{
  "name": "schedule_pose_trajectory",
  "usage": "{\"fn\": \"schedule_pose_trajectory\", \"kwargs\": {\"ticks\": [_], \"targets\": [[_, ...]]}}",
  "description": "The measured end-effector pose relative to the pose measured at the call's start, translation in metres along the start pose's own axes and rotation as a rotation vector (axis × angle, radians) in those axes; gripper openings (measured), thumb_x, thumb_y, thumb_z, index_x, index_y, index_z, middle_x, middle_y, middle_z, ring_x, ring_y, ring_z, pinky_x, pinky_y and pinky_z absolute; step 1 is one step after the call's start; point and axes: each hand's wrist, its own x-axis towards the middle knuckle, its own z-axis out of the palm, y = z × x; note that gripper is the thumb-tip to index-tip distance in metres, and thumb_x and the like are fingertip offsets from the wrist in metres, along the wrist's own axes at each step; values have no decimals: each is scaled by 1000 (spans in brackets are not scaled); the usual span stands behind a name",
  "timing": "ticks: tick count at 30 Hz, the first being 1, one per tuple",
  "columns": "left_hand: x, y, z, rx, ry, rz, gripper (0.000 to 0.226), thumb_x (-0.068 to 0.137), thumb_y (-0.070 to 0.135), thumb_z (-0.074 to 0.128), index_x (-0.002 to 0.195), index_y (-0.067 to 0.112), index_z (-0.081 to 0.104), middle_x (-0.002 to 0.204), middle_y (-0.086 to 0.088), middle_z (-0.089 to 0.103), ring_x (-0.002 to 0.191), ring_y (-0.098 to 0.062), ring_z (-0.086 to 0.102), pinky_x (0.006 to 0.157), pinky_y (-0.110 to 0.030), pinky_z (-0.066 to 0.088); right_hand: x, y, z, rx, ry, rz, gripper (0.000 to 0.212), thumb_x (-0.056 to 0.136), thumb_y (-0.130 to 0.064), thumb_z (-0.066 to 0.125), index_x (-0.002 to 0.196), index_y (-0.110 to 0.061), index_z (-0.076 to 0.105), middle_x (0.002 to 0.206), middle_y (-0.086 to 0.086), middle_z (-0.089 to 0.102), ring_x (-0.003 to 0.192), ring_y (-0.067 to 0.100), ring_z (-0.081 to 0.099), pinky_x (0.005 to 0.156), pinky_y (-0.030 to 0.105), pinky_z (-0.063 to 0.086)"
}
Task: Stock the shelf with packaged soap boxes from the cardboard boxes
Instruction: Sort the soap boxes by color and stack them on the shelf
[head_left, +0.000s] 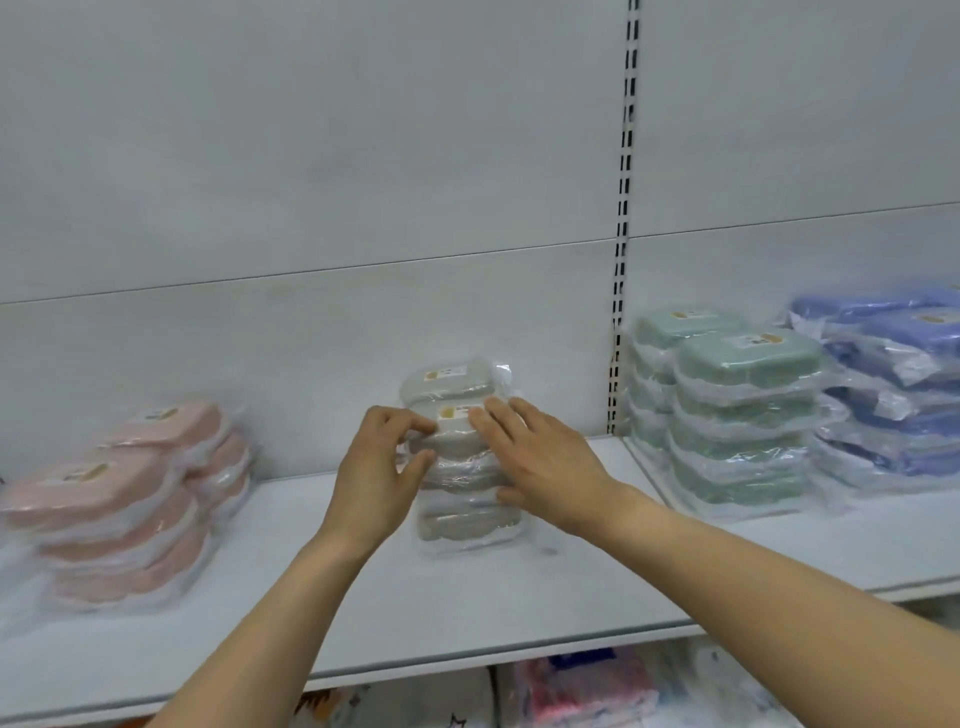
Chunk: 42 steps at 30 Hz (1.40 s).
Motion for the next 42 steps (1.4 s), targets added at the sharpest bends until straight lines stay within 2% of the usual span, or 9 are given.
{"fn": "schedule_pose_trajectory", "kwargs": {"ticks": [3, 7, 9, 12, 15, 26, 29, 33, 42], "targets": [[11, -8, 3, -35, -13, 22, 29, 85, 13, 72, 99, 36, 62, 108, 11, 51, 97, 5, 53, 79, -7, 39, 7, 2, 4, -27, 49, 7, 100, 43, -38, 92, 130, -6, 53, 124, 13, 59, 105, 33, 61, 77, 39, 56], [6, -14, -1, -105, -77, 33, 32, 85, 22, 74, 109, 38, 60, 117, 12, 47, 107, 2, 52, 92, -19, 43, 4, 2, 5, -81, 102, 13, 97, 44, -37, 89, 130, -7, 55, 124, 10, 60, 104, 32, 62, 74, 41, 56], [-5, -23, -4, -98, -163, 51, 62, 76, 31, 83, 128, 39, 51, 131, 14, 40, 123, 1, 44, 101, -20, 39, 2, -1, 5, -89, 104, 25, 95, 46, -35, 88, 131, -8, 54, 125, 10, 59, 106, 32, 61, 74, 41, 56], [-21, -39, 1, 114, -248, 105, 118, 58, 38, 92, 149, 45, 16, 152, 13, 17, 140, -4, 23, 105, -22, 34, 4, -3, 3, -94, 70, 38, 92, 47, -31, 84, 130, -8, 52, 124, 10, 58, 105, 33, 60, 74, 41, 55], [-27, -44, 16, 228, -152, 138, 134, 53, 36, 94, 149, 47, 0, 157, 7, 14, 141, -14, 25, 102, -31, 44, 6, -6, 2, -114, 40, 47, 89, 49, -27, 82, 130, -6, 51, 122, 11, 58, 105, 34, 58, 75, 43, 53], [-21, -38, 15, 445, -109, 121, 127, 55, 41, 92, 150, 35, 8, 157, -1, 22, 135, -24, 38, 104, -40, 43, 15, 0, -1, -119, 85, 15, 66, 69, -40, 79, 125, -13, 57, 108, 4, 64, 92, 27, 63, 62, 36, 48], [-25, -28, 5, 438, -142, 55, 115, 65, 44, 86, 153, 35, 12, 157, -1, 20, 141, -23, 27, 110, -41, 36, 15, -2, -9, -113, 23, 26, 65, 73, -40, 74, 130, -16, 53, 113, 3, 61, 100, 27, 60, 70, 39, 46], [-37, -8, -16, 309, -144, -82, 93, 83, 42, 73, 154, 34, 13, 158, 7, 11, 144, -14, 14, 117, -35, 24, 15, -7, -15, -73, -34, 8, 66, 89, -50, 53, 143, -19, 32, 139, 0, 42, 127, 24, 40, 93, 41, 37], [-68, -11, -84, 319, -138, -185, 66, 90, 37, 66, 148, 30, 34, 155, 7, 24, 143, -13, 19, 112, -31, 25, 19, -31, -42, 59, -94, 94, 62, 92, -65, 33, 143, -28, 34, 148, -4, 34, 137, 19, 30, 107, 41, 27]]}}
